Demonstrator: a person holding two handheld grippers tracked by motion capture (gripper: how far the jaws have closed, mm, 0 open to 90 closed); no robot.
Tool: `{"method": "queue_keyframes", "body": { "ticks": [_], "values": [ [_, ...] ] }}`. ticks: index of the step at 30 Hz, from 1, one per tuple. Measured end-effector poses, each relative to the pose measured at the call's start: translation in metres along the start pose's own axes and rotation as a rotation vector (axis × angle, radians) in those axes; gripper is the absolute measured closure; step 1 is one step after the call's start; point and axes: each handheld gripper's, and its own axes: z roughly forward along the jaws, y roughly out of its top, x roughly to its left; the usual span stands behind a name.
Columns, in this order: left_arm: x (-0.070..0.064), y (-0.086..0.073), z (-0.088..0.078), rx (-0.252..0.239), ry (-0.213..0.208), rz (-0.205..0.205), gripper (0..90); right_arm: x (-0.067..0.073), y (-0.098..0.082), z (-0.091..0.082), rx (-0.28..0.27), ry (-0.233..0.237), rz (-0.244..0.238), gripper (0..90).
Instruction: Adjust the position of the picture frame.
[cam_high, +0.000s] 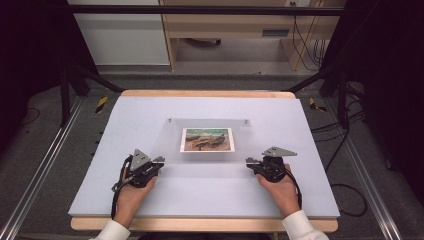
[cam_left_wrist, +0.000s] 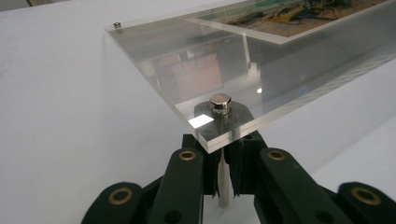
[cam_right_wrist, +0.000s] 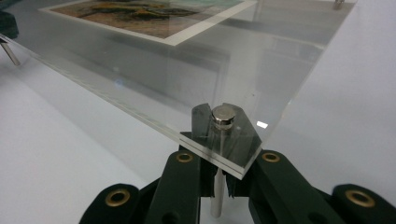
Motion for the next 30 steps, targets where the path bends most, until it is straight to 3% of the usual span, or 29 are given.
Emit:
{"method": "queue_keyframes", "body": {
  "ticks": [30],
  "values": [
    [0.0019, -0.0007, 0.0019, 0.011, -0.016, -0.014, 83.1, -0.0002, -0.0019, 0.0019, 0.026, 0.004, -0.002, 84.1]
  ]
}}
